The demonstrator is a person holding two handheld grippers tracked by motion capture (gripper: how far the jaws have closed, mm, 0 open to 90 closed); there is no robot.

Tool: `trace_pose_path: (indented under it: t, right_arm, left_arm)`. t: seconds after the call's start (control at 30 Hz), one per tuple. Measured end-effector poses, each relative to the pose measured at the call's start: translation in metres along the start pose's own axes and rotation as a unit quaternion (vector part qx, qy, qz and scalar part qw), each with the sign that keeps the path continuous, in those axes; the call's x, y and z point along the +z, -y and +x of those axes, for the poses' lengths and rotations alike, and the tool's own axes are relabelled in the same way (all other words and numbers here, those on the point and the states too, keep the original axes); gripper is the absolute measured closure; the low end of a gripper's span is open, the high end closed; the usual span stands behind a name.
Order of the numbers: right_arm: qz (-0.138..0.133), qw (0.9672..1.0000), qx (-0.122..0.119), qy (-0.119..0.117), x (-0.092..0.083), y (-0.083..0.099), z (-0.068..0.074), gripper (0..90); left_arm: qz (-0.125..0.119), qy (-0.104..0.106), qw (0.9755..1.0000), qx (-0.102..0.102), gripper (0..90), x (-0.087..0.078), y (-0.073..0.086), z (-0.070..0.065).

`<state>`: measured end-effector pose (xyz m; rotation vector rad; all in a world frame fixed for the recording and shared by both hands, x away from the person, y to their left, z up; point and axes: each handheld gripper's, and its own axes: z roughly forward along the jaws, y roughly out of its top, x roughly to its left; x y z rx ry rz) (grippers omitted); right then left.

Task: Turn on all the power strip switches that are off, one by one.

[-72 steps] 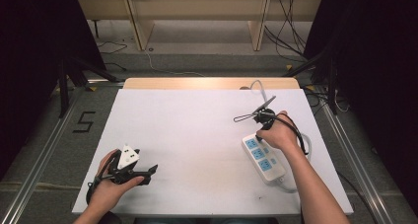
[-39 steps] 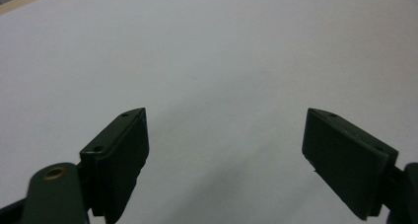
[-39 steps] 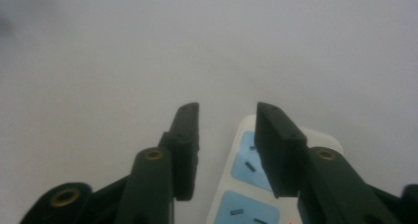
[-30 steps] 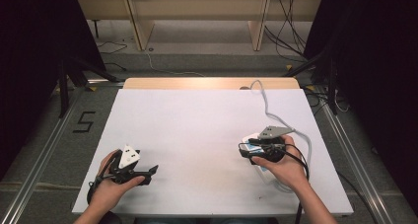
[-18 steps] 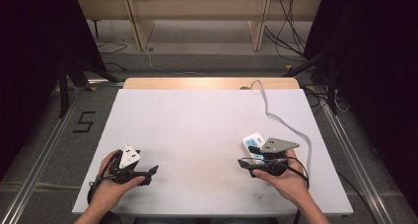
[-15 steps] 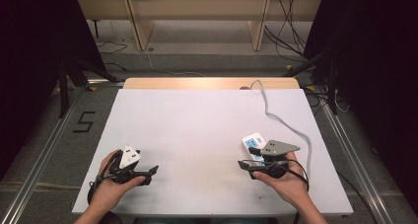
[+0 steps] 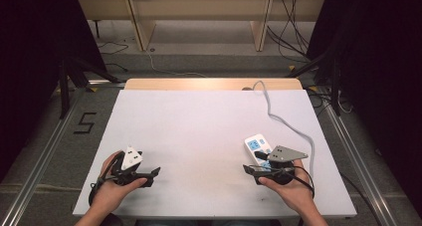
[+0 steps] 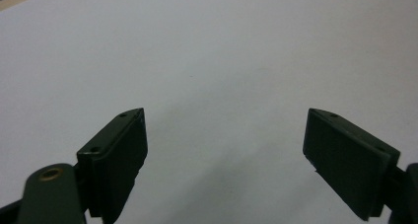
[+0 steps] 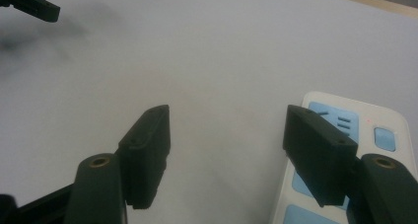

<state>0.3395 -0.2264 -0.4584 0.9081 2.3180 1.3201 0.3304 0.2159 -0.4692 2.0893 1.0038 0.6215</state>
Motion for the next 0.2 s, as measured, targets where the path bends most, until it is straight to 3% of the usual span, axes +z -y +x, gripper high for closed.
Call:
trace_pose_path:
  t: [0.2]
  right_arm:
    - [-0.006,1.0000,0.004,0.002,-0.0012,0.0002,-0.0008,35.6]
  left_arm:
    - [0.002,0.001,1.0000,-0.002,16.8,0.0016,-0.0001,-0.0005]
